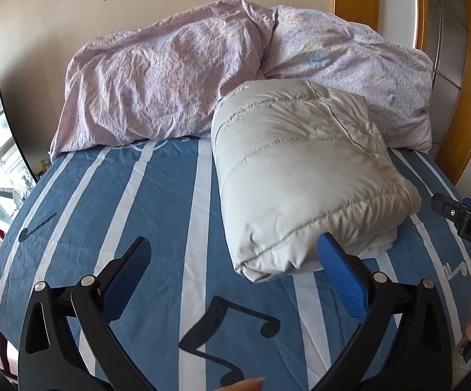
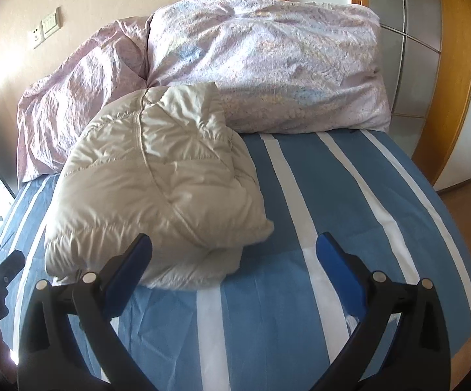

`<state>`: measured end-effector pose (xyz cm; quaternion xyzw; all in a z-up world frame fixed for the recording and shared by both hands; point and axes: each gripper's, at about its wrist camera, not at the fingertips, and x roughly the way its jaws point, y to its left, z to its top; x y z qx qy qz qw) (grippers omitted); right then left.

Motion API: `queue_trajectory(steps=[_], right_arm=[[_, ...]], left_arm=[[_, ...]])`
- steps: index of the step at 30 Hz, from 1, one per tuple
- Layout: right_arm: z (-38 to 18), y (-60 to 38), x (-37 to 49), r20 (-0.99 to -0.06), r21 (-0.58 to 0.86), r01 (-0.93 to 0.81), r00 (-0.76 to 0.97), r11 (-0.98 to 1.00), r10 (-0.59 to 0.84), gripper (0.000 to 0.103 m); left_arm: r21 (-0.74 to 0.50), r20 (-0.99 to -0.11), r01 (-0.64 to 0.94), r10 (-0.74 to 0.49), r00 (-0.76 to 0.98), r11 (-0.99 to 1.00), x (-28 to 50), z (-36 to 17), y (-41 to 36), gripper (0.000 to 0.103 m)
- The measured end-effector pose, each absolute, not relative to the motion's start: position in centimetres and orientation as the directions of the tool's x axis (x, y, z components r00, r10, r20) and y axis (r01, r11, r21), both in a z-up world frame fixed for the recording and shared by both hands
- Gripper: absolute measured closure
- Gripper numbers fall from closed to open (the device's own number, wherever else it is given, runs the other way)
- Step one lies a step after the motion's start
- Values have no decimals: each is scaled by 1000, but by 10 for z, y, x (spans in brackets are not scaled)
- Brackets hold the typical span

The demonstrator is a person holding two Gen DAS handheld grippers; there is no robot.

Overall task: Fold large clothes
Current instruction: 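Open both tools and lift them away from the jacket bundle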

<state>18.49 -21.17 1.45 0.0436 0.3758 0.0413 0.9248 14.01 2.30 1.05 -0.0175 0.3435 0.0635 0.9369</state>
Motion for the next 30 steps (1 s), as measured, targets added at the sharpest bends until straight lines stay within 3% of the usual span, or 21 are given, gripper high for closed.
queue_trajectory(steps=[7, 14, 30], right_arm=[[12, -210, 157, -712, 147, -70, 685, 987, 154, 2], [9, -207, 135, -737, 134, -74, 659, 988, 149, 2], [13, -203, 95, -762, 65, -80, 640, 995, 102, 2]], left_arm=[[-87, -679, -43, -27, 734, 995, 123, 7, 11, 1], [-118, -707, -16, -72, 703, 993, 111, 6, 2, 1], [-115, -759, -65, -45, 650, 991, 92, -4, 5, 1]])
